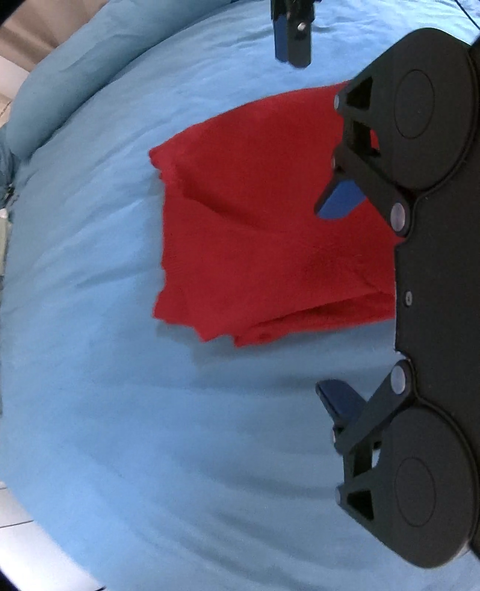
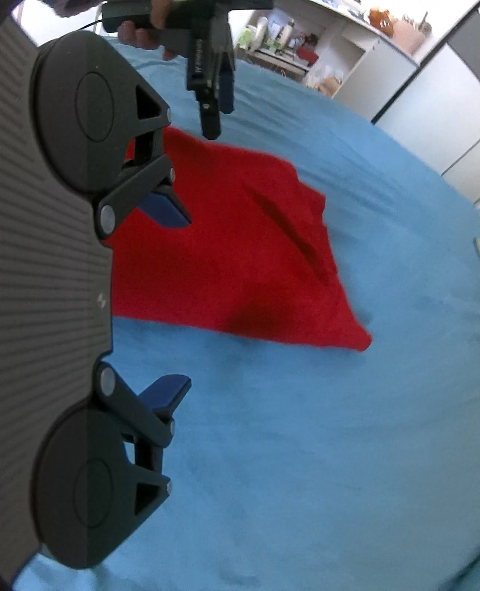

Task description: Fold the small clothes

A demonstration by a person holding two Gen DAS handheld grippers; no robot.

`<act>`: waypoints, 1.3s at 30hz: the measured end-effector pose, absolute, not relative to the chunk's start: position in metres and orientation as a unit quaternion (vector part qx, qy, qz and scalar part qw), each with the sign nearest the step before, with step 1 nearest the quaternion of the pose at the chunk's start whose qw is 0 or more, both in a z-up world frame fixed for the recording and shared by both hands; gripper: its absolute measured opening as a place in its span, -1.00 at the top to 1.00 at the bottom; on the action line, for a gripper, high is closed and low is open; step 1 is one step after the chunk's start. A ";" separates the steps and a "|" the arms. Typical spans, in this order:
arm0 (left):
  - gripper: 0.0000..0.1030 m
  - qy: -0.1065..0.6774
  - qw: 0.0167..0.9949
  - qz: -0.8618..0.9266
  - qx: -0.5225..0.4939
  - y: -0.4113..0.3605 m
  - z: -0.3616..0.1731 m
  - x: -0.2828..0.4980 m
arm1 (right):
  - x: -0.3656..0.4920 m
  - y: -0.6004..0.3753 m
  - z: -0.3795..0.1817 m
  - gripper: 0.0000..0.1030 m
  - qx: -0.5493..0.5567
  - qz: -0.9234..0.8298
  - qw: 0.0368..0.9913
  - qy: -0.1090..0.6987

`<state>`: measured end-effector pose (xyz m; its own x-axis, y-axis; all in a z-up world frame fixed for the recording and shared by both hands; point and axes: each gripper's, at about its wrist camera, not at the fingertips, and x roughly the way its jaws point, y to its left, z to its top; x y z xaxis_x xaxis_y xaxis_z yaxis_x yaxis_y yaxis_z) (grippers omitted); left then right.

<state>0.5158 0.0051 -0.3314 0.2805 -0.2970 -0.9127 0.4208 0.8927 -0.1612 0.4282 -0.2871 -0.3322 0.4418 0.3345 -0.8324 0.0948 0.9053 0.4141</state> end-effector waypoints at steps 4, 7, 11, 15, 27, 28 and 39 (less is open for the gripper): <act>-0.65 0.568 0.789 -0.230 0.047 0.002 -0.354 0.518 | 0.442 -0.289 -0.356 -0.97 0.225 0.065 0.810 0.537; -0.51 0.567 0.787 -0.240 0.026 0.003 -0.362 0.519 | 0.447 -0.287 -0.373 -0.93 0.238 0.066 0.801 0.545; -0.23 0.567 0.783 -0.255 -0.004 0.005 -0.365 0.522 | 0.450 -0.281 -0.383 -0.91 0.245 0.075 0.798 0.546; 0.01 0.566 0.783 -0.258 -0.018 0.006 -0.367 0.521 | 0.454 -0.274 -0.385 -0.29 0.243 0.093 0.796 0.546; 0.55 0.528 0.806 -0.267 -0.023 -0.014 -0.319 0.495 | 0.419 -0.269 -0.332 0.30 0.213 0.116 0.844 0.479; 0.55 0.525 0.806 -0.272 -0.021 -0.016 -0.313 0.490 | 0.414 -0.270 -0.325 0.30 0.212 0.114 0.847 0.474; 0.55 0.538 0.789 -0.297 0.002 -0.087 -0.292 0.405 | 0.331 -0.331 -0.270 0.30 0.223 0.074 0.841 0.487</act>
